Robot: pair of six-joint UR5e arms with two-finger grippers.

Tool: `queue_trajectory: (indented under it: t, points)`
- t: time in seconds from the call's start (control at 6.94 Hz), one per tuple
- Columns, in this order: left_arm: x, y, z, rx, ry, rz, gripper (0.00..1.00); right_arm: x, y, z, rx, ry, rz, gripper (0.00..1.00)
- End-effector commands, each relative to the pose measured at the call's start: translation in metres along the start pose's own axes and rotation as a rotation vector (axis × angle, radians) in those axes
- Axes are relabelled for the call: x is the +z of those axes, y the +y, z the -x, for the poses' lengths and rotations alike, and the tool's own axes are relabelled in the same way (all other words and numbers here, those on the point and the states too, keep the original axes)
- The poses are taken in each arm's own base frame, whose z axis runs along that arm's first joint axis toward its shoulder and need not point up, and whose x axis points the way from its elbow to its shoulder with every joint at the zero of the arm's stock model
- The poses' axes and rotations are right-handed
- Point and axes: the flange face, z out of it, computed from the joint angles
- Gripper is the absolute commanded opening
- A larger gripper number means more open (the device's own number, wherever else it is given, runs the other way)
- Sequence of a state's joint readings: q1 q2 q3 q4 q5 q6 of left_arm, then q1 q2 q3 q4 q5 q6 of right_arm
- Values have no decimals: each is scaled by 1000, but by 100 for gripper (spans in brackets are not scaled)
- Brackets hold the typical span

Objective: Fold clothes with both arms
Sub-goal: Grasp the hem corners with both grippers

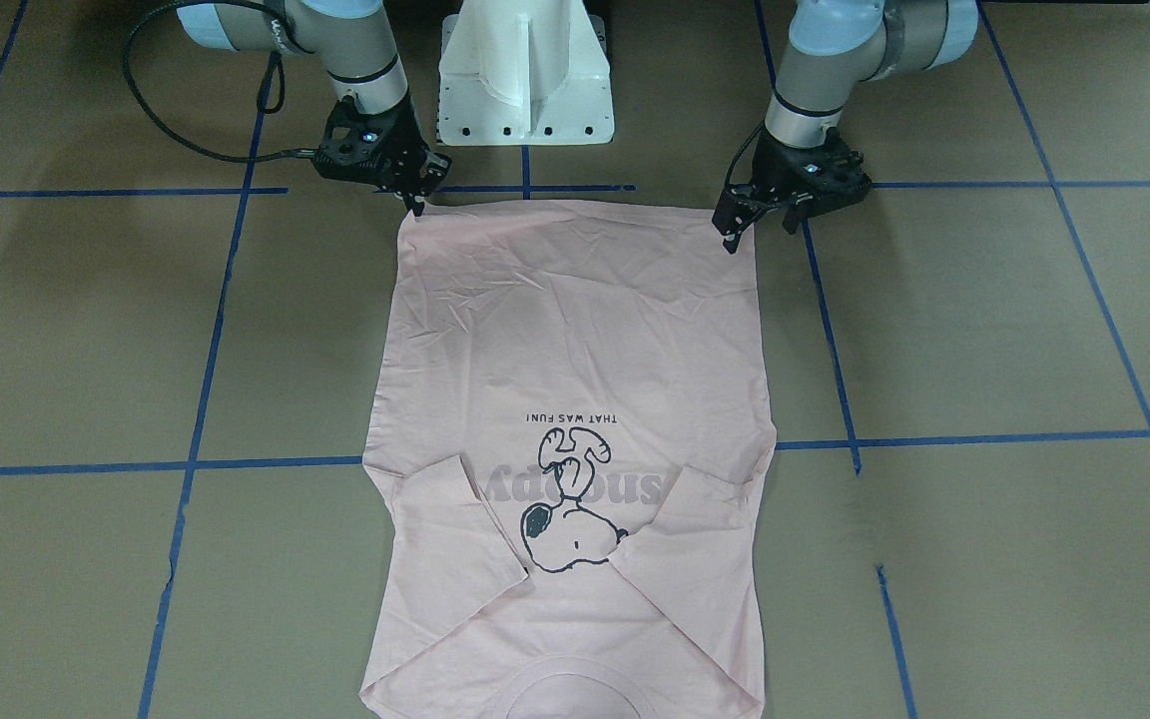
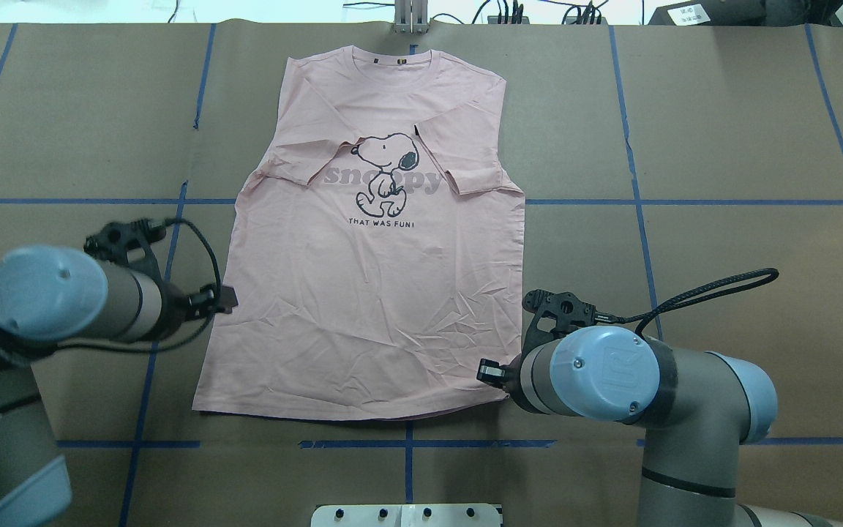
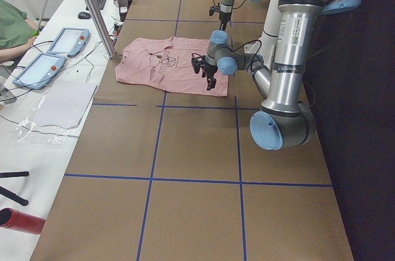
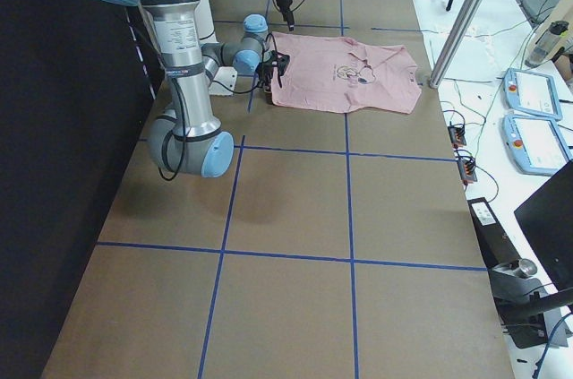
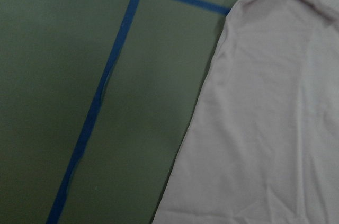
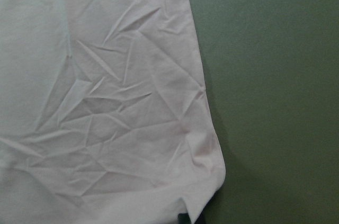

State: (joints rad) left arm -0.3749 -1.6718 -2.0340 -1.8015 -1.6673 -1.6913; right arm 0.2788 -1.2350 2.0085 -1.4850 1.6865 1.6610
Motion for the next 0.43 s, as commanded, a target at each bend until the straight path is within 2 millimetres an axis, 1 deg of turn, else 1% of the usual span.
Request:
queue_trajectory:
  t: [0.0, 0.29]
  points:
    - [18, 38, 7, -28, -25, 20, 100, -1, 0, 2, -1, -4, 1, 0]
    - [29, 37, 11, -27, -47, 9, 99, -2, 1, 3, 0, -7, 3, 0]
